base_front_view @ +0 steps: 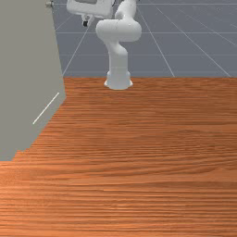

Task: Open the cabinet door

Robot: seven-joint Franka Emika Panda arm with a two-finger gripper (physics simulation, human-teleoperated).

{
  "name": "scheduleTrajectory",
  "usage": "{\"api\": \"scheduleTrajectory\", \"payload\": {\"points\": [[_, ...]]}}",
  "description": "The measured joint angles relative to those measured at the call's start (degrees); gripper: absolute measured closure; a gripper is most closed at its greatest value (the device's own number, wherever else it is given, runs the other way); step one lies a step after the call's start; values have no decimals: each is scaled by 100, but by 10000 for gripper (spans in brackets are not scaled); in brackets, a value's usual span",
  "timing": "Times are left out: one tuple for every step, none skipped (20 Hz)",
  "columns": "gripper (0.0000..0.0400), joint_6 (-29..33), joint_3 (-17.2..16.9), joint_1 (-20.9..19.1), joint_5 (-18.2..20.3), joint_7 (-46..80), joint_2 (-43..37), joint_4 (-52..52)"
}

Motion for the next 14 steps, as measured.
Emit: {"api": "scheduleTrajectory", "payload": {"points": [[400, 32, -80, -119, -64, -27, -71, 12], [400, 65, -150, -239, -131, -56, -172, 26], [400, 101, -230, -342, -178, -79, -249, 44], [400, 155, -302, -429, -216, -89, -296, 55], [400, 272, -391, -514, -250, -87, -330, 58], [400, 457, -486, -594, -284, -75, -359, 61], [243, 622, -562, -658, -312, -64, -383, 66], [148, 771, -628, -710, -332, -51, -407, 68], [90, 906, -676, -748, -349, -41, -442, 68], [54, 999, -704, -773, -360, -31, -464, 74], [33, 1073, -721, -790, -371, -22, -470, 80], [20, 1220, -764, -808, -384, -11, -459, 82], [12, 1415, -813, -827, -406, 0, -449, 80], [7, 1846, -866, -833, -454, 20, -436, 53]]}}
